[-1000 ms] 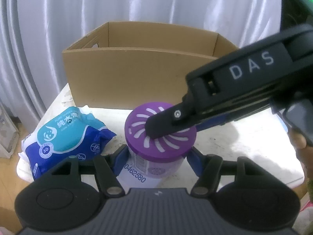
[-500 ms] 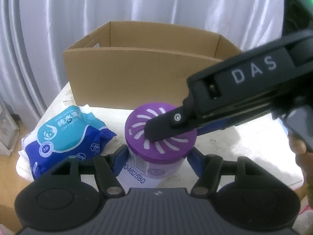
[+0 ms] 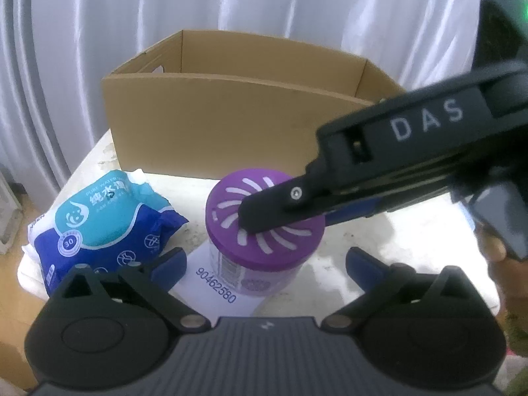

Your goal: Organize objects

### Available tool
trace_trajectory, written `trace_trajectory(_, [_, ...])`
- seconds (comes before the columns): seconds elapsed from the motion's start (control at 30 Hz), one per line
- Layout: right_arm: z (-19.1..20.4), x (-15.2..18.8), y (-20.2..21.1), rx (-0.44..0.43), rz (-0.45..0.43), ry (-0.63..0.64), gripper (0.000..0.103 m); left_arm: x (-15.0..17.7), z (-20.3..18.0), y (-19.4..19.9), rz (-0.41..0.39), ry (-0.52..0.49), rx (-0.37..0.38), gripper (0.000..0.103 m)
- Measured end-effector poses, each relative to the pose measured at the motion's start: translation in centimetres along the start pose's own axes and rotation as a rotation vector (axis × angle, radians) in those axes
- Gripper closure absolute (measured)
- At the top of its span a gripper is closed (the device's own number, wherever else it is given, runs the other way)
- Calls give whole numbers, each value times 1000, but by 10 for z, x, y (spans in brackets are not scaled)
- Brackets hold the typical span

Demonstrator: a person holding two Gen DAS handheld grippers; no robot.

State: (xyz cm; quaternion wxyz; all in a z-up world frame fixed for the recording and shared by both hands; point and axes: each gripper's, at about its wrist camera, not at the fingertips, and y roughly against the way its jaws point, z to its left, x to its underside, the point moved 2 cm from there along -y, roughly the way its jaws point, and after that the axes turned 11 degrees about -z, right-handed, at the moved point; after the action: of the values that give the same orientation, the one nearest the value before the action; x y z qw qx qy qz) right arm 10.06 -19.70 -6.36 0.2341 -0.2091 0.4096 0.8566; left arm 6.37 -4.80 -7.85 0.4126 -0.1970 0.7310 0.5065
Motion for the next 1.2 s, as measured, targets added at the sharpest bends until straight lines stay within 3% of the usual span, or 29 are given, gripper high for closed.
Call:
trace_trajectory(0.33, [0,0,0,0,0,-1,49,9,-2,13,-10,-55,-14,0])
trace_trajectory(0.57, [0,0,0,1,0,0,49,12,-3,12,35,-65,-17,0])
trace_trajectory(0.8, [0,0,0,0,0,0,49,13,2,19,48,-17,11,0])
trace_trajectory(1.2, [0,1,1,-2,0,-5,49,12,-10,29,-63,-98,-5,1])
